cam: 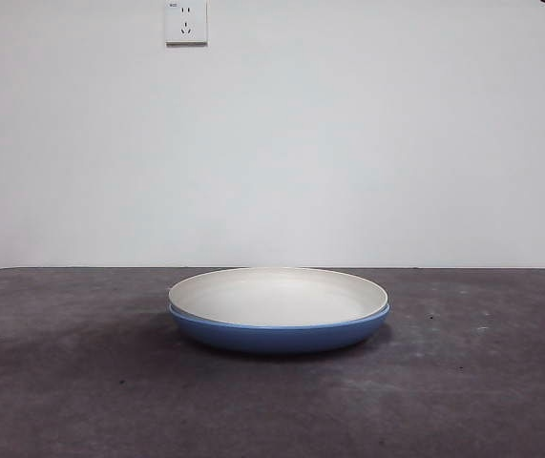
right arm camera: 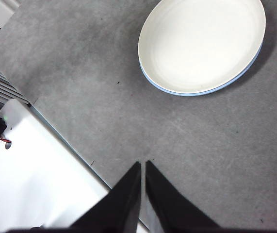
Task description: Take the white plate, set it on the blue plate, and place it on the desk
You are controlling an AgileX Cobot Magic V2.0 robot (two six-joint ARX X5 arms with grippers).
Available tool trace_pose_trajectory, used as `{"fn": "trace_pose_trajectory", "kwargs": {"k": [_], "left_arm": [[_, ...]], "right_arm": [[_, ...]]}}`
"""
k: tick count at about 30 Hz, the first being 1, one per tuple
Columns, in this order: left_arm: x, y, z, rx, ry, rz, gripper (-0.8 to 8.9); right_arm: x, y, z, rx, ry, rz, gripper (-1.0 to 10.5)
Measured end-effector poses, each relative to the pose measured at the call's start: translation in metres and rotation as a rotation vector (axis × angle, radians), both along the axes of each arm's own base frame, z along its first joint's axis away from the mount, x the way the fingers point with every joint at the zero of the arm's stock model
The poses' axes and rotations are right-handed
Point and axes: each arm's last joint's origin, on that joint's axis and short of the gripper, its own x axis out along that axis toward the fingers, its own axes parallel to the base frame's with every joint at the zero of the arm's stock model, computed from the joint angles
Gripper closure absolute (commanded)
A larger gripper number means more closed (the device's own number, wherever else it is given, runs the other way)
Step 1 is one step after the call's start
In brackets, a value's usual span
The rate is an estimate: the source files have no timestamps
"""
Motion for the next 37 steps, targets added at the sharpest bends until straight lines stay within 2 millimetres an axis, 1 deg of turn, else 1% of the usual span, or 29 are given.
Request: {"fn": "trace_pose_trajectory", "kwargs": {"k": [5, 8, 11, 14, 16, 18, 22, 24, 26, 31, 37], "left_arm": [[-0.001, 0.001, 0.001, -0.004, -0.007, 0.001, 7.99], [-0.005, 0.009, 0.008, -0.022, -0.070, 0.020, 7.99], [-0.009, 0.025, 0.022, -0.057, -0.251, 0.106, 7.98], [-0.013, 0.045, 0.037, -0.102, -0.498, 0.254, 7.98], [-0.020, 0.060, 0.043, -0.113, -0.670, 0.385, 7.98], [-0.029, 0.073, 0.042, -0.104, -0.814, 0.517, 7.98], [-0.048, 0.091, 0.026, -0.062, -0.997, 0.751, 7.98], [-0.056, 0.098, 0.014, -0.029, -1.037, 0.844, 7.98], [-0.060, 0.102, -0.004, 0.008, -1.034, 0.910, 7.98], [-0.060, 0.106, -0.052, 0.069, -0.967, 0.947, 7.98], [-0.057, 0.106, -0.103, 0.107, -0.888, 0.940, 7.98]], "right_arm": [[0.000, 0.000, 0.000, 0.000, 0.000, 0.000, 9.4], [0.000, 0.000, 0.000, 0.000, 0.000, 0.000, 9.4], [0.000, 0.000, 0.000, 0.000, 0.000, 0.000, 9.4], [0.000, 0.000, 0.000, 0.000, 0.000, 0.000, 9.4], [0.000, 0.000, 0.000, 0.000, 0.000, 0.000, 9.4], [0.000, 0.000, 0.000, 0.000, 0.000, 0.000, 9.4], [0.000, 0.000, 0.000, 0.000, 0.000, 0.000, 9.4], [0.000, 0.000, 0.000, 0.000, 0.000, 0.000, 9.4], [0.000, 0.000, 0.000, 0.000, 0.000, 0.000, 9.4], [0.000, 0.000, 0.000, 0.000, 0.000, 0.000, 9.4], [0.000, 0.000, 0.000, 0.000, 0.000, 0.000, 9.4]]}}
